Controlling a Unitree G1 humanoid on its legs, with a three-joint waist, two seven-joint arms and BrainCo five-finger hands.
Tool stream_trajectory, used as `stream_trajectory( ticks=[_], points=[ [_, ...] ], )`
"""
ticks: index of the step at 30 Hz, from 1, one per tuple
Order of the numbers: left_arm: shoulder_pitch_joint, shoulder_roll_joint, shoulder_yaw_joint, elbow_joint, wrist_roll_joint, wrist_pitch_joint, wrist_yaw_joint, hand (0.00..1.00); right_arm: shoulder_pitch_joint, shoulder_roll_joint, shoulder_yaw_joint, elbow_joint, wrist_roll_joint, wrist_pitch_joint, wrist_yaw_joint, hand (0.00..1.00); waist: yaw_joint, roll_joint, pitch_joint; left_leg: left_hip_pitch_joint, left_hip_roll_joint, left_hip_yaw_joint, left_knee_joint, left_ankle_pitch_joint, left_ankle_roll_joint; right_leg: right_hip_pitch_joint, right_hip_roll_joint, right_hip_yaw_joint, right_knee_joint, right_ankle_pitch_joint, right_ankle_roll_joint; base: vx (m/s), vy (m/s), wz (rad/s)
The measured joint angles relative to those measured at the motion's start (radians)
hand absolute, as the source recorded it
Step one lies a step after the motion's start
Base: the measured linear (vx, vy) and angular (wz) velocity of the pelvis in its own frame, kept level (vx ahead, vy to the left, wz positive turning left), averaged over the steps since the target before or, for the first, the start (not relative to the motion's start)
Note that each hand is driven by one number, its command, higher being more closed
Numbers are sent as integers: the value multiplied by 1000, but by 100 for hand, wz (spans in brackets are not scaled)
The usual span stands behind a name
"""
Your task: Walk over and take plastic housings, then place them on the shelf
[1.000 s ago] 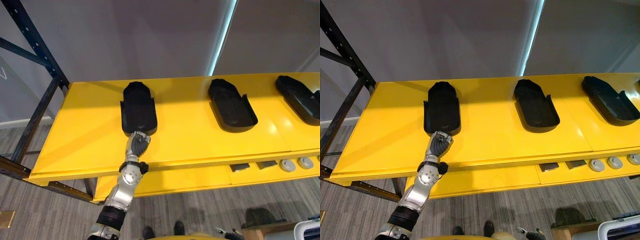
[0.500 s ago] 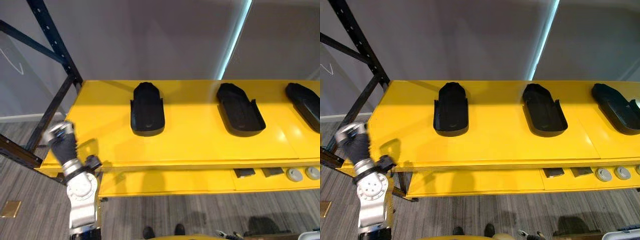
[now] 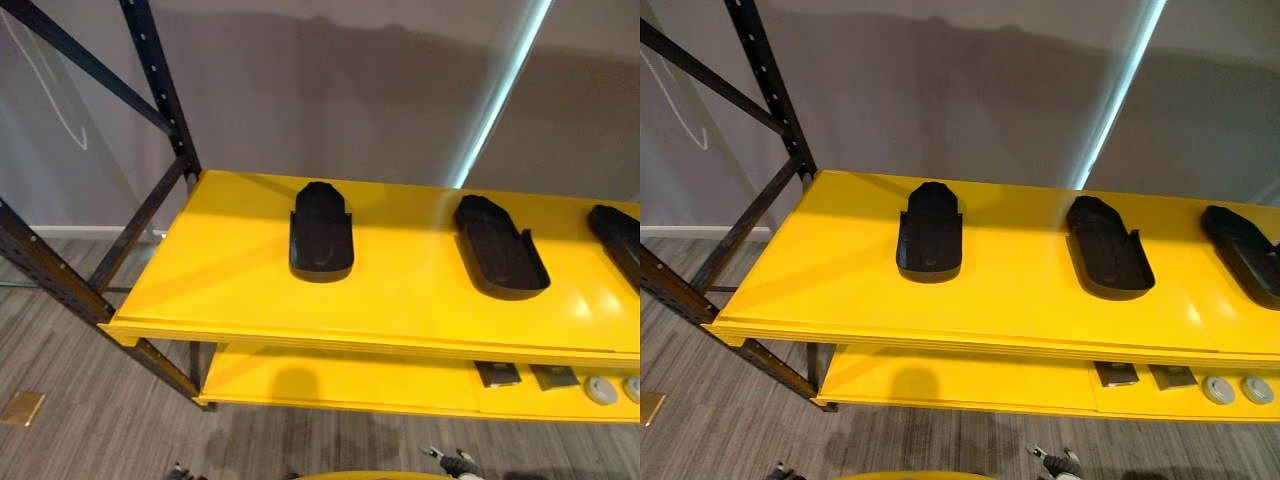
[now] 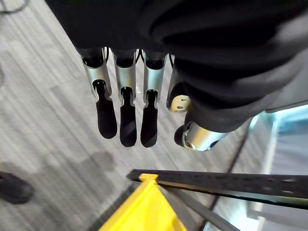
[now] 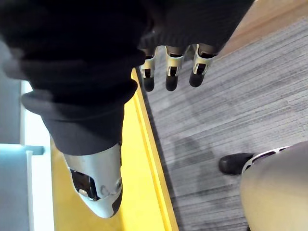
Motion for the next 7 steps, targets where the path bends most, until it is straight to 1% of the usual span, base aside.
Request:
stream_trajectory(
  ticks=[2, 4, 7],
  points=[
    [-1, 0, -3, 28, 26, 0, -23, 0, -4, 0, -8, 4, 4, 0, 0, 0, 0, 10, 1, 6, 0, 8, 0, -3, -4, 0, 0, 4, 5, -5, 0, 27, 7, -10],
    [-6, 0, -8, 53, 49, -1, -42, 0, -8, 1, -9, 4, 5, 0, 1, 0, -2, 11, 0, 6, -1, 10, 0, -6, -4, 0, -1, 8, 5, -8, 1, 45, 0, -7],
    [-24, 5, -61, 84, 76, -2, -65, 0, -16, -1, -12, 24, 4, 0, 2, 0, -2, 11, 1, 8, -2, 13, 0, -8, -5, 0, -1, 18, 5, -16, 5, 62, -7, -3]
  ],
)
